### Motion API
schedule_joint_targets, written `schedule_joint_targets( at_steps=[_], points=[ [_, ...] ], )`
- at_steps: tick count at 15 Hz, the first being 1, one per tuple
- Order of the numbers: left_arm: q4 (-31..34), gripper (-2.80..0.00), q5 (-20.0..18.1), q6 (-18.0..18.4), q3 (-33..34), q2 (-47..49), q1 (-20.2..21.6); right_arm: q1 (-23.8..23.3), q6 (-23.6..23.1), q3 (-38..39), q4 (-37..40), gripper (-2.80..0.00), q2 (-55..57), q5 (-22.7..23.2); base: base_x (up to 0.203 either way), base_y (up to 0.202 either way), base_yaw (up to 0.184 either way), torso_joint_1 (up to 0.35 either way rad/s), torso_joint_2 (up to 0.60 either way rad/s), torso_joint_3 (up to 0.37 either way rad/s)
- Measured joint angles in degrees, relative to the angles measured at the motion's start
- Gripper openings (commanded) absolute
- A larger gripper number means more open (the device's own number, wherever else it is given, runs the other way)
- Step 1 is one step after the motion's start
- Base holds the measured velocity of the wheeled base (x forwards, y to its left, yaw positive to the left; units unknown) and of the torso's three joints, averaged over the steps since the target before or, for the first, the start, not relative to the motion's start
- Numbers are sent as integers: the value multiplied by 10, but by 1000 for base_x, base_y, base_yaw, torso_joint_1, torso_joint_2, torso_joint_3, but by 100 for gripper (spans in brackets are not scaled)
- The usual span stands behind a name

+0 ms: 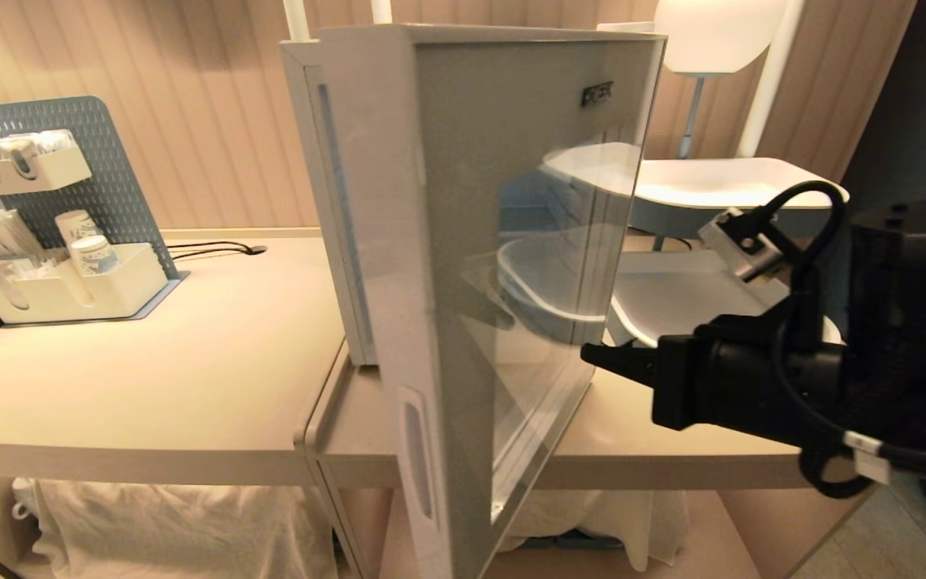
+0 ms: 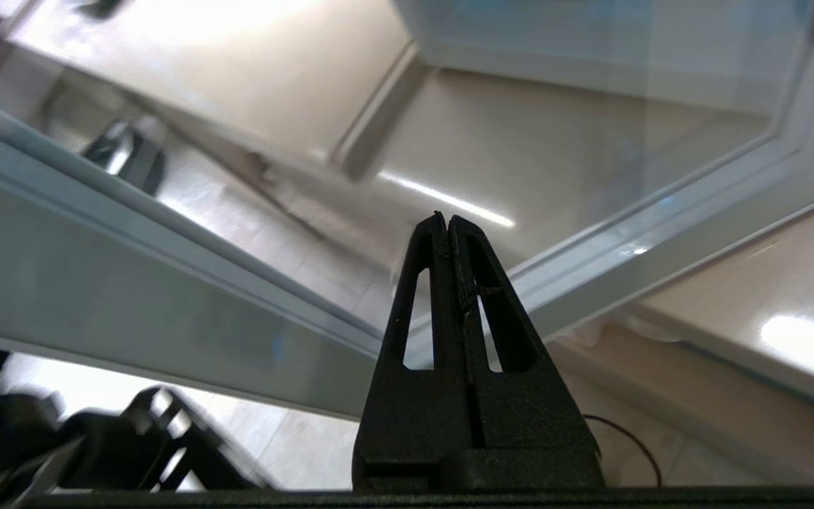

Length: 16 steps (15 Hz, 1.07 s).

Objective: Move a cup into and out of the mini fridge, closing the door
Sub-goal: Close the freezer door

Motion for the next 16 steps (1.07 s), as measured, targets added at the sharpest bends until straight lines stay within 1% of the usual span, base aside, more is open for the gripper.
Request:
schedule_joint_targets(
  at_steps=[2,7,10,13,16],
  points=[
    [0,-280,0,0,0,0,0,12,-12,-45,-12,-280,58,-47,0,0,0,0,0,0],
    [0,-280,0,0,0,0,0,20,-91,-215,-21,-280,221,-142,0,0,0,0,0,0],
    [0,-280,0,0,0,0,0,21,-104,-295,-21,-280,299,-182,0,0,0,0,0,0],
    [0,-280,0,0,0,0,0,7,-119,-349,-21,-280,346,-232,0,0,0,0,0,0],
    [0,-280,0,0,0,0,0,-12,-116,-347,-16,-280,344,-242,0,0,0,0,0,0]
  ],
)
